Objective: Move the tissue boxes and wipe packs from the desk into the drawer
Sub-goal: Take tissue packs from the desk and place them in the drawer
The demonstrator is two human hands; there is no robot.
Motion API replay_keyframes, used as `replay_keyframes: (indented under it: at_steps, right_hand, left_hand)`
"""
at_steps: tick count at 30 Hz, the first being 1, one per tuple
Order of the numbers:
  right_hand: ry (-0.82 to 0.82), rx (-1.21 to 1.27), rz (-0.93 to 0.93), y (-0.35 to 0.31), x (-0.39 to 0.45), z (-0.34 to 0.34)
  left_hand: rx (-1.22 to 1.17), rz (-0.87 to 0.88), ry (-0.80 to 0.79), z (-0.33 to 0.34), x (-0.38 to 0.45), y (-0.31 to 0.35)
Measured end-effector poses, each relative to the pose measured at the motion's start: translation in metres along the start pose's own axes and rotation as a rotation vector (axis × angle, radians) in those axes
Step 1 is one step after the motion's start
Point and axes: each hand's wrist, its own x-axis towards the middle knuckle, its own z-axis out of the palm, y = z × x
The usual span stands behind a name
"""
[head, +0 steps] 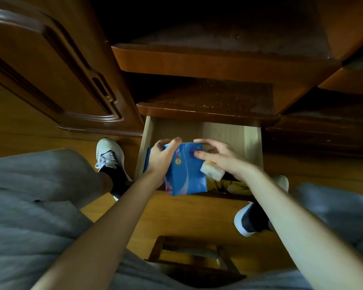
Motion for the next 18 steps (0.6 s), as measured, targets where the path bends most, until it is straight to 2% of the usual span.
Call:
replay_keyframes:
  at_steps: [2, 6, 8, 10, 12, 14, 18]
  right_hand:
    - [-0.033, 0.006, 0.017, -0.005, -0.001, -0.004]
    - [-0.105, -0.102, 0.105, -0.007, -0.003, -0.015]
    - [-0.06, -0.082, 0.093, -0.004, -0.002, -0.015]
    - [0.057, -0.049, 0.029, -0.003, 0.004, -0.016]
    - [0.193, 0.001, -0.037, -0.005, 0.011, -0.02]
    - [0.28, 0.022, -0.11, -0.005, 0.022, -0.022]
    - [0.262, -0.108, -0.154, -0.008, 0.048, -0.008]
  left_hand:
    - [-0.015, -0.049, -0.083, 0.002, 0.003, 0.003]
    - [0.041, -0.018, -0.195, 0.011, -0.002, 0.005]
    - [0.031, 0.065, -0.18, 0.011, -0.001, 0.005]
    - [0.08, 0.178, -0.058, 0.002, 0.005, 0.006]
    - [0.288, 0.287, 0.112, -0.016, 0.016, 0.004]
    - [0.602, 0.353, 0.194, -0.034, 0.024, -0.007]
    - [1.113, 0.433, 0.096, -0.049, 0.02, -0.05]
